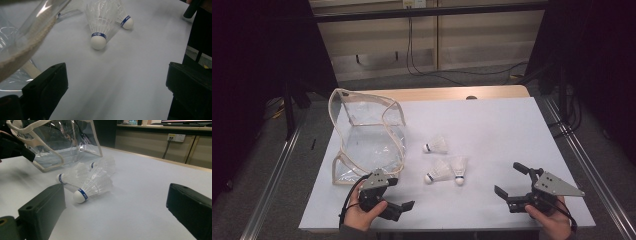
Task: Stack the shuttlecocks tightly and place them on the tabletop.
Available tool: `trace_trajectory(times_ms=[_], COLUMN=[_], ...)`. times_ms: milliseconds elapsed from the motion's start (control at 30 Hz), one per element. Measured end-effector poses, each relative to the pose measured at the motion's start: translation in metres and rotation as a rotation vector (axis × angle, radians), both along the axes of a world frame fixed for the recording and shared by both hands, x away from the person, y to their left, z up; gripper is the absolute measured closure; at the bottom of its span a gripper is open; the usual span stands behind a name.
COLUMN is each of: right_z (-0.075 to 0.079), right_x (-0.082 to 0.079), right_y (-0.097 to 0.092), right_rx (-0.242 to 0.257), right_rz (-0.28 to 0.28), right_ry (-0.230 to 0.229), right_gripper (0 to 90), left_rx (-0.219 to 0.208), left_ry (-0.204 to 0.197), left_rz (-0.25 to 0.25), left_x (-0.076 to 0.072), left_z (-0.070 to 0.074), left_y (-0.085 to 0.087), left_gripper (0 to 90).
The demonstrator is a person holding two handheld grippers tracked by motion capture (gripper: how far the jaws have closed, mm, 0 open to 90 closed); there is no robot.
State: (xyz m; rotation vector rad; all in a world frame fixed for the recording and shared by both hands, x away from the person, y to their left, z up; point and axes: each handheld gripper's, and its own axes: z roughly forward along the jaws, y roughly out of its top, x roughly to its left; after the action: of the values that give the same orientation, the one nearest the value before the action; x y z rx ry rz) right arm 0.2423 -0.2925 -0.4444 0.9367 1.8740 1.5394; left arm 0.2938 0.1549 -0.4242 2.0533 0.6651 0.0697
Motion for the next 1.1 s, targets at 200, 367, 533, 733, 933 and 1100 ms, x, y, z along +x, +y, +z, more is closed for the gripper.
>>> trace_trajectory(times_ms=[200,367,533,733,933,1100], right_z=[0.000,0.000,0.000,0.000,0.000,0.000], right_x=[0.000,0.000,0.000,0.000,0.000,0.000], right_y=[0.000,0.000,0.000,0.000,0.000,0.000], right_rx=[0.001,0.000,-0.001,-0.001,0.000,0.000], right_rz=[0.000,0.000,-0.001,-0.001,-0.001,-0.001], right_ry=[0.000,0.000,0.001,0.001,0.003,0.002], right_gripper=[1.5,1.5,1.5,1.6,1.5,1.6], left_rx=[-0.003,-0.007,-0.016,-0.019,-0.023,-0.031], left_ry=[-0.009,-0.015,-0.019,-0.020,-0.026,-0.028], left_rz=[0.017,0.028,0.042,0.051,0.061,0.074], left_x=[-0.001,-0.001,-0.002,-0.002,-0.003,-0.003], left_z=[0.001,0.004,0.006,0.007,0.010,0.009], left_y=[0.007,0.012,0.017,0.021,0.027,0.032], left_gripper=[3.9,3.9,3.9,3.9,3.9,3.9])
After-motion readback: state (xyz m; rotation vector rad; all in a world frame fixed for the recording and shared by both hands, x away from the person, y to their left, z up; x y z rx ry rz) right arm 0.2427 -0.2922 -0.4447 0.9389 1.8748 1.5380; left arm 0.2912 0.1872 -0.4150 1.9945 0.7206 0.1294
